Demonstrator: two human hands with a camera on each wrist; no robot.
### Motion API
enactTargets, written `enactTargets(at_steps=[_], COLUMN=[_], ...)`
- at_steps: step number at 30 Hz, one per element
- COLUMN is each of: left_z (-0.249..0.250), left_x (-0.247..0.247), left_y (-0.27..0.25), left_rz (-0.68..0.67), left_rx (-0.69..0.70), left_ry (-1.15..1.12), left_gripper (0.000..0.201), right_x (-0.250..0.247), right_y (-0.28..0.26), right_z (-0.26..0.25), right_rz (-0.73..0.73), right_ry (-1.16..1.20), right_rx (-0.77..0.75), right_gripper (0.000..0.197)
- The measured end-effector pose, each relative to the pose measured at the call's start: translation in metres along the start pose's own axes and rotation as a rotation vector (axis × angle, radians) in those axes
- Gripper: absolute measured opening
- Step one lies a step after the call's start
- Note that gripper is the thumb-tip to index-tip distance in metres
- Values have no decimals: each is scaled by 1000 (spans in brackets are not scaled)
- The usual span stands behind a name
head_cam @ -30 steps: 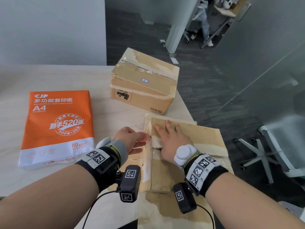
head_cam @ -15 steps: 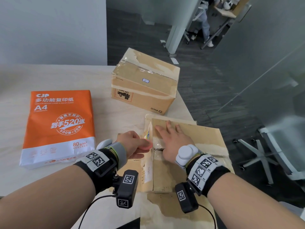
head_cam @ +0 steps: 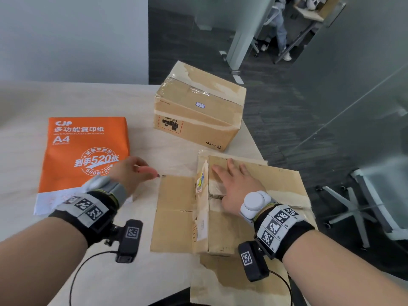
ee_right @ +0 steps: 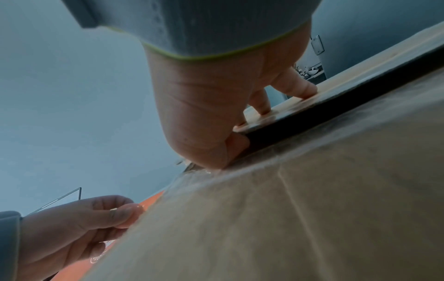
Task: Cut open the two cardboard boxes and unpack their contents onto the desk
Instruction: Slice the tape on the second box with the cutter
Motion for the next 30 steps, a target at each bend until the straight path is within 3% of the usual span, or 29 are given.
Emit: enactTargets(at_steps=[4, 8, 12, 17, 21, 25, 28, 30], left_z=[-30, -70, -91, -89, -59, 20, 69, 93], left_x=[-41, -48, -53, -57, -50, -6, 42, 79], left_y=[24, 42, 48, 44, 35, -8, -66, -103], left_rz=[136, 142, 193, 281, 356, 195, 23, -86], left_rx=[-65, -197, -306, -310, -108, 250, 510, 681], left_ry=[51, 81, 128, 157, 141, 69, 101, 238], left_gripper=[23, 26, 33, 51, 32, 4, 3, 36], right_x=[1, 4, 4, 4, 0, -6, -9, -12], right_y=[-1, 1, 3, -1, -4, -12, -22, -35], right_z=[1, 4, 2, -1, -6, 6, 17, 25], right_rz=[7, 36, 53, 38, -8, 41, 140, 255], right_ry=[-4, -16, -18, 0, 53, 83, 149, 256], right_rx=[-2, 3, -7, -14, -41, -109, -148, -142], right_gripper=[83, 81, 80, 85, 88, 79, 65, 55])
Point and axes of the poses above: each hand's wrist, its own y-axis towards the middle knuckle, its own x-axis out of the palm, z = x × y, the point moved 7 cm from there along y, towards the middle knuckle, and after that the axes turned 14 degrees about -x, right-handed, at the moved point
